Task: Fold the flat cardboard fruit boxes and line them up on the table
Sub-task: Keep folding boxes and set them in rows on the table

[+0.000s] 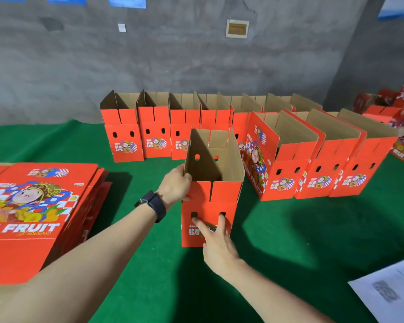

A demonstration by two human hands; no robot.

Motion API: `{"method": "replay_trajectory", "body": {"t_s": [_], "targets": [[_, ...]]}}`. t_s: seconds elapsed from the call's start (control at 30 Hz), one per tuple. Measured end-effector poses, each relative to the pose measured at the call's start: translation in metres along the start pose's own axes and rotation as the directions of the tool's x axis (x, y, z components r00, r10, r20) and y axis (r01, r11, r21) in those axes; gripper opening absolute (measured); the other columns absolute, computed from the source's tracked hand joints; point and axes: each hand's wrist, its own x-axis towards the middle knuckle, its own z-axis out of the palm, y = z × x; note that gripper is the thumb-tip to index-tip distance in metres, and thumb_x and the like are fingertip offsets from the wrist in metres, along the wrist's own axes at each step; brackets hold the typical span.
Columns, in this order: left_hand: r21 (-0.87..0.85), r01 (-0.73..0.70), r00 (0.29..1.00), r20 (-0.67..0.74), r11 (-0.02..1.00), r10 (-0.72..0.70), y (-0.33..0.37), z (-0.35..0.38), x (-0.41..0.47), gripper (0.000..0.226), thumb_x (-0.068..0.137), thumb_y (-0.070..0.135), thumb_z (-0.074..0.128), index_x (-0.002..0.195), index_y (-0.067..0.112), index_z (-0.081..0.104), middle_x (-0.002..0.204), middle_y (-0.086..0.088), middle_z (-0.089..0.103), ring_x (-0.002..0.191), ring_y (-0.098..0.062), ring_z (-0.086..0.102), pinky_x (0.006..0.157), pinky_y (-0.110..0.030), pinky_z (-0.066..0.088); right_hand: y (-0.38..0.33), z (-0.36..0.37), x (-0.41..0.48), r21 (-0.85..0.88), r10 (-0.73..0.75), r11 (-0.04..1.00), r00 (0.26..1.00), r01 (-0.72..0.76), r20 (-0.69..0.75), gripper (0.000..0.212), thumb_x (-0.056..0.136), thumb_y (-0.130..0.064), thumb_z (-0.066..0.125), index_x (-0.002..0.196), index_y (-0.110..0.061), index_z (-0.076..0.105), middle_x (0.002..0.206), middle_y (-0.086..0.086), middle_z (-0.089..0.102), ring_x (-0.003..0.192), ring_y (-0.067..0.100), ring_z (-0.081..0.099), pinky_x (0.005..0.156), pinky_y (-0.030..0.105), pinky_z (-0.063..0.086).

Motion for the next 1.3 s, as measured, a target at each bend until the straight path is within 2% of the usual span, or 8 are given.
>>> {"method": "replay_trajectory", "body": {"t_s": [0.27,0.4,0.53,0.73,0.87,1.0,1.2,1.3], "targets": [[-0.169,-0.114,0.99,0.058,0.979,0.125,0.01,0.057,0.028,0.054,0.097,0.003,0.029,0.146,0.027,0.034,0.131,-0.008,0.055,0.099,-0.022,0.057,0.086,-0.046,0.055,0.061,-0.037,0.041,-0.034,0.103,0.994,0.995,-0.104,-0.011,0.078,0.087,-0.005,0.053,0.141,-0.051,0.019,0.14,0.019,0.016,0.125,0.039,0.037,0.104,0.04,0.041],[0.145,-0.295,0.946,0.181,0.944,0.268,0.027,0.09,0.052,0.051,0.103,0.017,0.032,0.152,0.02,0.015,0.151,-0.009,0.035,0.133,-0.031,0.041,0.105,-0.036,0.038,0.104,-0.064,0.068,-0.031,0.167,0.986,0.986,-0.167,0.018,0.08,0.085,-0.002,0.051,0.143,-0.049,0.021,0.14,0.019,0.017,0.129,0.041,0.034,0.105,0.039,0.041],[0.241,-0.41,0.907,0.215,0.88,0.363,0.053,0.113,0.073,0.071,0.094,-0.007,0.035,0.152,0.02,0.004,0.159,-0.01,0.007,0.148,-0.023,0.008,0.116,-0.029,0.018,0.137,-0.088,0.098,-0.025,0.198,0.98,0.98,-0.197,0.037,0.079,0.084,0.001,0.047,0.141,-0.048,0.022,0.139,0.018,0.016,0.136,0.042,0.021,0.108,0.044,0.039],[0.55,-0.403,0.893,0.41,0.732,0.184,0.071,0.121,0.111,0.068,0.096,-0.004,0.035,0.153,0.023,0.008,0.16,-0.004,0.004,0.147,-0.019,0.009,0.106,-0.017,0.017,0.156,-0.088,0.127,-0.068,0.207,0.976,0.978,-0.206,0.001,0.088,0.08,0.002,0.054,0.142,-0.049,0.017,0.15,0.026,-0.002,0.141,0.043,0.01,0.108,0.042,0.037],[0.638,-0.338,0.921,0.377,0.692,0.103,0.077,0.126,0.126,0.084,0.09,-0.01,0.039,0.152,0.03,0.0,0.16,-0.002,-0.008,0.147,-0.024,0.009,0.116,-0.034,0.023,0.163,-0.087,0.145,-0.055,0.212,0.976,0.977,-0.21,0.021,0.091,0.08,-0.002,0.057,0.144,-0.05,0.014,0.153,0.025,-0.015,0.144,0.044,0.001,0.111,0.043,0.035],[0.655,-0.311,0.93,0.36,0.689,0.078,0.082,0.13,0.133,0.088,0.088,-0.011,0.041,0.151,0.032,-0.003,0.16,0.0,-0.01,0.147,-0.024,0.009,0.114,-0.04,0.029,0.165,-0.09,0.158,-0.063,0.22,0.974,0.974,-0.216,0.058,0.093,0.081,-0.004,0.06,0.145,-0.051,0.01,0.153,0.024,-0.025,0.145,0.043,-0.005,0.115,0.045,0.029],[0.598,-0.324,0.916,0.391,0.733,0.086,0.079,0.128,0.126,0.095,0.082,-0.016,0.039,0.151,0.034,-0.003,0.16,0.002,-0.009,0.146,-0.021,0.017,0.099,-0.03,0.042,0.154,-0.106,0.166,-0.151,0.29,0.952,0.941,-0.266,0.173,0.093,0.084,0.0,0.052,0.146,-0.051,0.006,0.154,0.023,-0.027,0.146,0.041,-0.007,0.114,0.045,0.029],[0.59,-0.351,0.907,0.407,0.727,0.108,0.075,0.123,0.115,0.094,0.082,-0.017,0.039,0.151,0.031,-0.003,0.161,0.001,-0.004,0.146,-0.02,0.015,0.108,-0.031,0.035,0.139,-0.115,0.164,-0.232,0.348,0.926,0.91,-0.296,0.225,0.086,0.087,-0.005,0.047,0.15,-0.045,0.003,0.155,0.027,-0.018,0.146,0.043,0.003,0.114,0.046,0.028]]}}
